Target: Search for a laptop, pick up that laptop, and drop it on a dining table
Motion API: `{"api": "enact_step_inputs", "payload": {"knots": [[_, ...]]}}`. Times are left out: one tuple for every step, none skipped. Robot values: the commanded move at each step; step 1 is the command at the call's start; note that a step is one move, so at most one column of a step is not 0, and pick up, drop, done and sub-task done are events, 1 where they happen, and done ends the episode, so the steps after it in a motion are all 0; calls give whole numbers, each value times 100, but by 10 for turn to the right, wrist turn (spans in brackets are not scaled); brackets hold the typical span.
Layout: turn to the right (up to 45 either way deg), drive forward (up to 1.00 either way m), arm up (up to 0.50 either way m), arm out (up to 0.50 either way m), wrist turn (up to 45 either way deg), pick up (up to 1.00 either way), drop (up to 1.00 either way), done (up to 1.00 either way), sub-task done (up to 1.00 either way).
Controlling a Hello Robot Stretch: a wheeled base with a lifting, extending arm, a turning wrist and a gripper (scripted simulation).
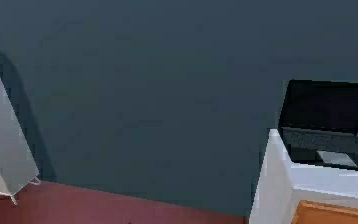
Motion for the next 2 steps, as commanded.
{"api": "enact_step_inputs", "payload": {"knots": [[0,5,0,0,0,0,0,0,0],[-420,0,0,0,0,0,0,0,0]]}}
